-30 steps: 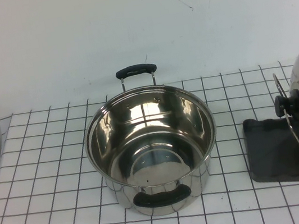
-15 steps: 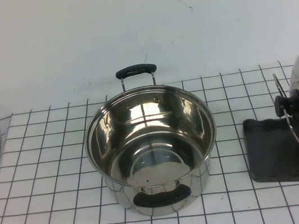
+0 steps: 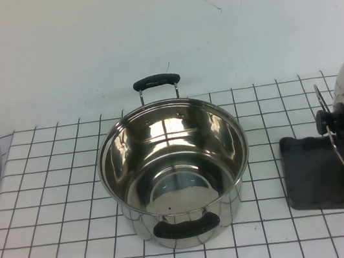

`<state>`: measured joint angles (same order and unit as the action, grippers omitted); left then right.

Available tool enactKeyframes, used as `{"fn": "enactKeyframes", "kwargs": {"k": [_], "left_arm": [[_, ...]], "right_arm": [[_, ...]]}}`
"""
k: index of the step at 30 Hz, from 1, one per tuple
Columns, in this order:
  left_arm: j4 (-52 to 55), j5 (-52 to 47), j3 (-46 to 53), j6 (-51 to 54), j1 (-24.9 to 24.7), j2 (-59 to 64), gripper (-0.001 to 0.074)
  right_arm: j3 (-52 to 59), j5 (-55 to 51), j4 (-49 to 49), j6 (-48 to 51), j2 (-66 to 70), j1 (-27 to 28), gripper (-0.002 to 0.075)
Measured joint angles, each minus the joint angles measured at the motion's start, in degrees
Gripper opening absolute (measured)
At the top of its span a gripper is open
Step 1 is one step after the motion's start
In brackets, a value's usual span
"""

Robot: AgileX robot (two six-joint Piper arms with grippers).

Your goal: Put pot lid on rack

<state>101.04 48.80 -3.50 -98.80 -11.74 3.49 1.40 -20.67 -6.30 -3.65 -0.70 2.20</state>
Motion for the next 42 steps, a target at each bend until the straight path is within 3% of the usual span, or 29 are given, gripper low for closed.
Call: {"fn": "enactKeyframes", "kwargs": {"k": [3,7,13,16,19,26,30,42], "left_arm": [[-6.68,-9.82,2.3,0.83,0.0,0.0,-0.0003],[-31.9,-26.32,4.71,9.96,0.0,0.0,-0.0003],[-77.75,-46.89,4.99,46.03,0.0,-0.29,-0.0003],[-92.51,-57.99,5.03,64.91,0.0,-1.74,-0.0003],[-96.51,-66.35,5.12,73.93,0.14,-2.88,-0.0003],[-98.33,-67.33,5.01,81.44,6.04,-3.91,-0.0003],[-99.0,-67.71,4.91,84.06,8.49,-3.91,-0.0003],[-104.83,-67.71,4.91,86.73,8.7,-3.93,-0.0003]], "right_arm": [[0.0,0.0,0.0,0.0,0.0,0.0,-0.0002],[0.0,0.0,-0.02,0.0,0.0,0.0,-0.0002],[0.0,0.0,-0.02,0.0,0.0,0.0,-0.0002],[0.0,0.0,-0.02,0.0,0.0,0.0,-0.0002],[0.0,0.0,-0.02,0.0,0.0,0.0,-0.0002],[0.0,-0.07,-0.12,0.0,0.0,0.0,-0.0002],[0.0,-0.07,-0.12,0.0,0.0,0.0,-0.0002],[0.0,-0.07,-0.12,0.0,0.0,0.0,-0.0002]]}}
